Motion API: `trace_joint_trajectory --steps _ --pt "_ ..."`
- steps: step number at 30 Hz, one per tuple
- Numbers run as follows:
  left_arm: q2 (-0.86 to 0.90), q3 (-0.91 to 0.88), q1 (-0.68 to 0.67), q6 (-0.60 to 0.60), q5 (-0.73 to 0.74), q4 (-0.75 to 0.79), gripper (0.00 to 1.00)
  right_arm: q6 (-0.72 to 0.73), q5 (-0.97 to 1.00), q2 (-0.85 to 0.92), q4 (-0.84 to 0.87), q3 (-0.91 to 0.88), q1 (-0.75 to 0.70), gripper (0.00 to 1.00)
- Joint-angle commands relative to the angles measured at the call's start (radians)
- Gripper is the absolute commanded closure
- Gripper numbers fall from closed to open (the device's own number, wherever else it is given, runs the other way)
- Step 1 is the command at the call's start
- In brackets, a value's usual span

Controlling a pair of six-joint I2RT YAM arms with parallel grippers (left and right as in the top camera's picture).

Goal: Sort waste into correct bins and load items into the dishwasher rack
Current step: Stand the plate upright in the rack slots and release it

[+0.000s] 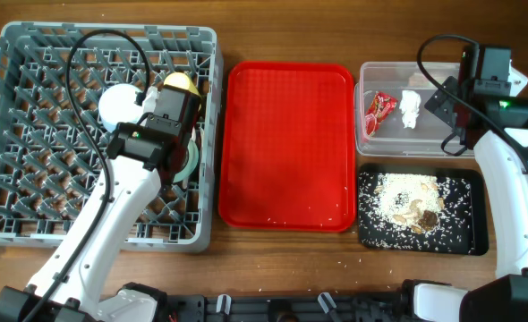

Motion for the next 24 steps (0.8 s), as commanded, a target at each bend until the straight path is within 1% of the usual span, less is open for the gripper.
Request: trace_joint_trajectory --steps 1,5,7,8,10,13,14,17,20,22,24 --pt "0.006 -0.008 0.007 -0.026 0.087 0.006 0.36 -0.005 0.018 -0.020 0.003 0.007 0.001 0.00" --pt "0.006 -0.008 0.014 -0.118 0.075 0.028 0.37 -0.005 0.018 -0.020 0.003 0.007 0.001 0.00" --pt "0.006 -0.008 0.043 -0.141 0.074 0.039 0.38 -0.005 0.018 -0.020 0.003 0.007 0.001 0.00" --pt "0.006 -0.008 0.064 -0.153 0.064 0.040 0.41 -0.005 0.018 -0.020 0.003 0.007 0.001 0.00" --pt "0.006 -0.008 0.111 -0.177 0.060 0.039 0.42 -0.005 0.018 -0.020 0.003 0.007 0.001 0.00" --pt "0.006 -0.008 0.196 -0.346 0.077 0.040 0.44 -0.005 0.018 -0.020 0.003 0.007 0.001 0.00" --pt "0.006 -0.008 0.219 -0.366 0.105 0.039 0.44 -0.005 0.018 -0.020 0.003 0.007 0.001 0.00" --pt "0.006 -0.008 0.252 -0.365 0.106 0.058 0.44 -0.005 0.018 -0.020 0.004 0.007 0.001 0.00" --pt "0.006 -0.008 0.257 -0.366 0.126 0.066 0.45 -0.005 0.018 -0.020 0.003 0.007 0.001 0.00" --pt "0.006 -0.008 0.257 -0.366 0.212 0.069 0.44 -0.005 0.018 -0.020 0.003 0.007 0.001 0.00" --pt "0.006 -0.008 0.257 -0.366 0.286 0.068 0.39 -0.005 0.018 -0.020 0.003 0.007 0.001 0.00"
